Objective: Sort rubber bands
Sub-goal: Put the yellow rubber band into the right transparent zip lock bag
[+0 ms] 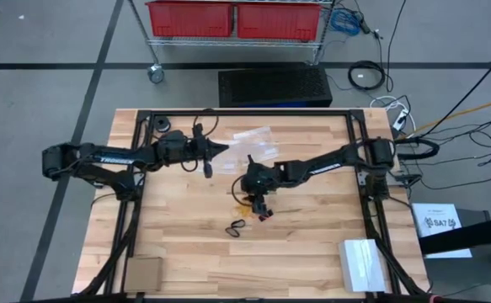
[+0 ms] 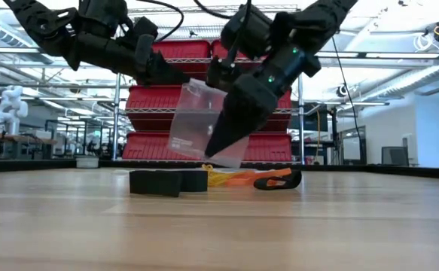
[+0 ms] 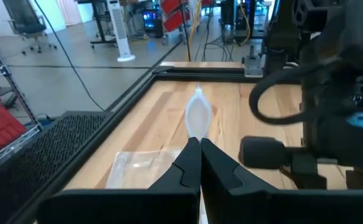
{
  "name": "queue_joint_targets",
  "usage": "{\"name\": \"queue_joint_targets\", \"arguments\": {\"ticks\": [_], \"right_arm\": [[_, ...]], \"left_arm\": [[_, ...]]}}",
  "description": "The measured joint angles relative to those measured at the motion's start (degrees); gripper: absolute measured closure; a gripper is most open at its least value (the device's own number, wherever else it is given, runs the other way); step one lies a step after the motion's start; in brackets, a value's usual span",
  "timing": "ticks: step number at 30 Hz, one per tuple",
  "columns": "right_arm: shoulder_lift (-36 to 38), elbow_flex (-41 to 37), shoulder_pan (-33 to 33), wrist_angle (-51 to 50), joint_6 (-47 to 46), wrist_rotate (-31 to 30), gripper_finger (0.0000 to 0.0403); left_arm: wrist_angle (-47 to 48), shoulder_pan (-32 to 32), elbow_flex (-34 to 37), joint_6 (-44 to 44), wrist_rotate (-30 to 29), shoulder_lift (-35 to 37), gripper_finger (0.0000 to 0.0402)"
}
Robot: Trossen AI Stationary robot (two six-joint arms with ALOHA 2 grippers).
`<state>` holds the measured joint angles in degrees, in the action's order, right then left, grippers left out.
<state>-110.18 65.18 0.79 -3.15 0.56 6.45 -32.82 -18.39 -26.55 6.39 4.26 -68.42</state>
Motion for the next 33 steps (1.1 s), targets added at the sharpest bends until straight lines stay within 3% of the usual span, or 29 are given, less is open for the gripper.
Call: {"name": "queue_joint_targets", "arguments": {"ticks": [10, 18, 33], "right_arm": [[-5.04, 4.36, 1.12, -4.70, 3.02, 2.83, 0.0287], [-5.72, 7.83, 1.23, -9.32, 5.75, 2.67, 0.0393], [-4.34, 25.92, -2.25, -28.70, 6.17, -0.27, 0.0401]], "left_arm": [[0.67, 0.00, -0.02, 0.01, -0.05, 0.00, 0.0400], [0.85, 0.00, -0.02, 0.05, -0.10, 0.00, 0.0400], [0.92, 0.04, -0.02, 0.04, -0.29, 0.00, 0.0400]]}}
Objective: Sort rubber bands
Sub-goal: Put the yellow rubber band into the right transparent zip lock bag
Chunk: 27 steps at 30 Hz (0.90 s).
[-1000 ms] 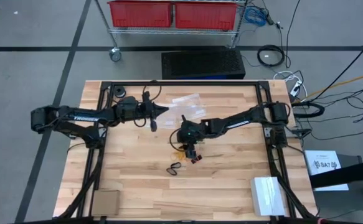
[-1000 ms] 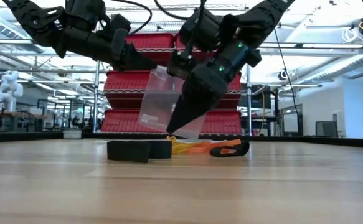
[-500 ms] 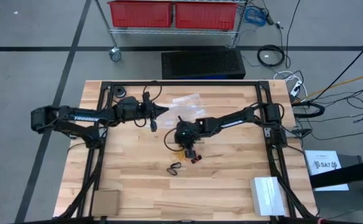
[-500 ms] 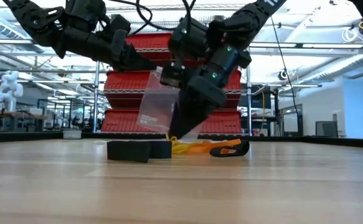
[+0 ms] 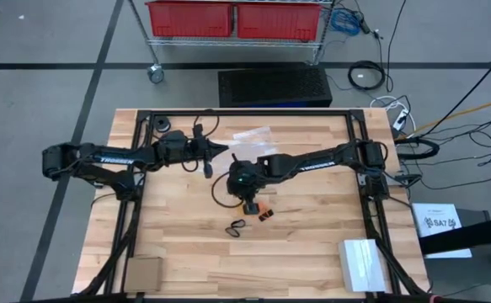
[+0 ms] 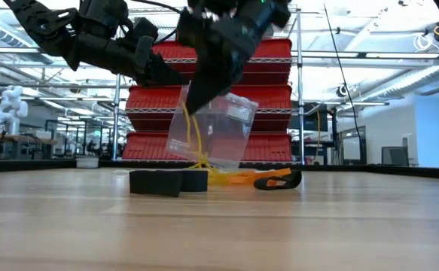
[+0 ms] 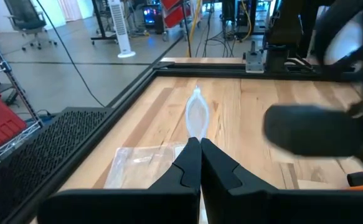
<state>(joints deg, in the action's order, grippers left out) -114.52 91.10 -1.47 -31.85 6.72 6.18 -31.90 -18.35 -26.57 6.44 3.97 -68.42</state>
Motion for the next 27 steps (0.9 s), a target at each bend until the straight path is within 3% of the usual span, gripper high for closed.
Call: {"name": "queue_joint_targets", "arguments": {"ticks": [12, 27], "right_arm": [[0.00, 16.06, -3.98, -17.59, -0.10, -10.24, 0.0401], [0.00, 31.89, -4.64, -30.18, -0.22, -21.61, 0.0401]], "left_arm": [[-0.02, 0.00, 0.00, -0.04, 0.02, 0.00, 0.0400], [-0.05, 0.11, -0.02, -0.13, 1.10, 0.00, 0.0400]]}}
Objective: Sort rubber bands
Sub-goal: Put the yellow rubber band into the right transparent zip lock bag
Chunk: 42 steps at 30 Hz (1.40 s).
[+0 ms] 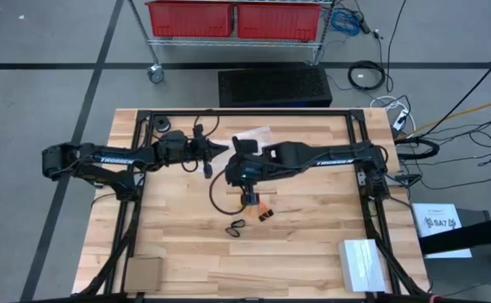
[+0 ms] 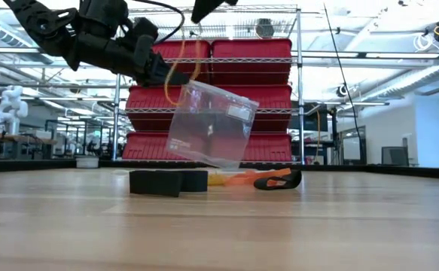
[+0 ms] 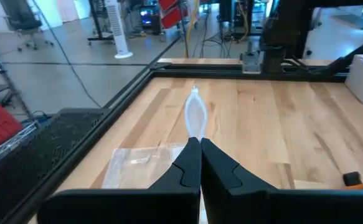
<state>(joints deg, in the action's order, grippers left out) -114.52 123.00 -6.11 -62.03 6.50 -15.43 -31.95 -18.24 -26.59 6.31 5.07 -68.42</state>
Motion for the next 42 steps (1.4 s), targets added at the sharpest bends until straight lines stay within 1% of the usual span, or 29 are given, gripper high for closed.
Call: {"name": "queue_joint_targets", "arguments": {"ticks": [3, 10, 15, 19, 24, 28, 34, 39, 42], "right_arm": [[0.00, 3.09, 0.00, -2.18, 0.11, -3.08, 0.0401], [0.00, 8.13, 1.21, -4.75, 1.56, -12.07, 0.0401], [0.00, 9.55, 2.71, -5.53, 2.06, -14.04, 0.0401], [0.00, 9.62, 3.65, -6.04, 2.73, -17.90, 0.0401], [0.21, 9.62, 4.70, -6.72, 2.32, -18.22, 0.0401], [0.35, 9.64, 4.94, -7.45, 2.25, -21.43, 0.0401], [0.82, 9.66, 5.05, -7.70, 1.92, -22.12, 0.0401], [0.87, 9.66, 5.05, -7.92, 1.95, -24.83, 0.0401], [0.87, 9.66, 5.31, -8.18, 1.91, -25.05, 0.0401]], "left_arm": [[-0.04, 0.35, -0.02, 0.02, 2.03, 0.00, 0.0400], [-0.11, 1.65, -0.04, 0.04, 2.27, 0.00, 0.0400], [-0.07, 1.90, -0.04, 0.05, 2.27, 0.00, 0.0400], [-0.06, 1.90, -0.04, 0.07, 2.27, 0.00, 0.0400], [-0.06, 1.90, -0.04, 0.07, 2.27, 0.00, 0.0400], [-0.06, 1.90, -0.04, 0.04, 2.26, 0.00, 0.0400], [-0.06, 1.90, -0.04, 0.04, 2.25, 0.00, 0.0400], [-0.07, 1.95, -0.04, 0.04, 3.13, 0.00, 0.0400], [-0.06, 1.95, -0.04, 0.04, 3.25, 0.00, 0.0400]]}}
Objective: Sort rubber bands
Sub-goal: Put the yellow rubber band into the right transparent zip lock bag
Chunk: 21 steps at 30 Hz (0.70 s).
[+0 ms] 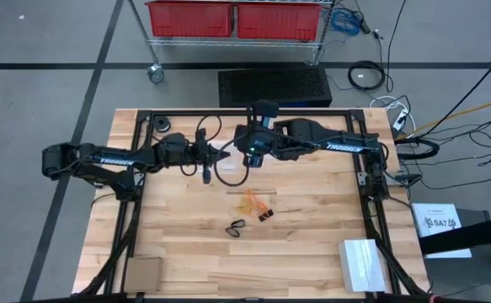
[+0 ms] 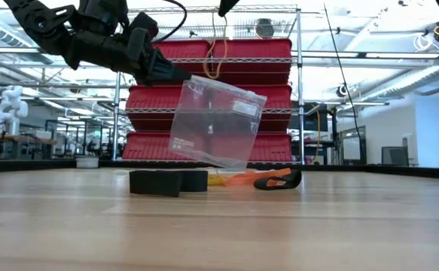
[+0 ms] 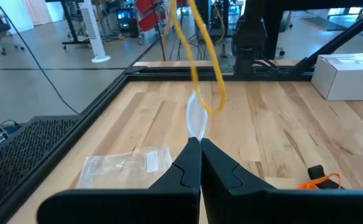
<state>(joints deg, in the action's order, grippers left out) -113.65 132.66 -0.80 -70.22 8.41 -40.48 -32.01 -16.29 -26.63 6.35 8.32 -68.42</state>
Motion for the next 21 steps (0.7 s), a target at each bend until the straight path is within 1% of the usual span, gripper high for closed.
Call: {"name": "queue_joint_targets", "arguments": {"ticks": [18, 21], "right_arm": [[0.00, 0.00, 1.01, -4.50, -4.89, 0.36, 0.0401], [0.00, 0.00, 1.00, -5.82, -6.54, 1.72, 0.0401]], "left_arm": [[-0.02, 0.08, 0.00, -0.02, 0.02, 0.00, 0.0400], [-0.02, 0.08, 0.00, -0.02, 0.02, -0.01, 0.0400]]}}
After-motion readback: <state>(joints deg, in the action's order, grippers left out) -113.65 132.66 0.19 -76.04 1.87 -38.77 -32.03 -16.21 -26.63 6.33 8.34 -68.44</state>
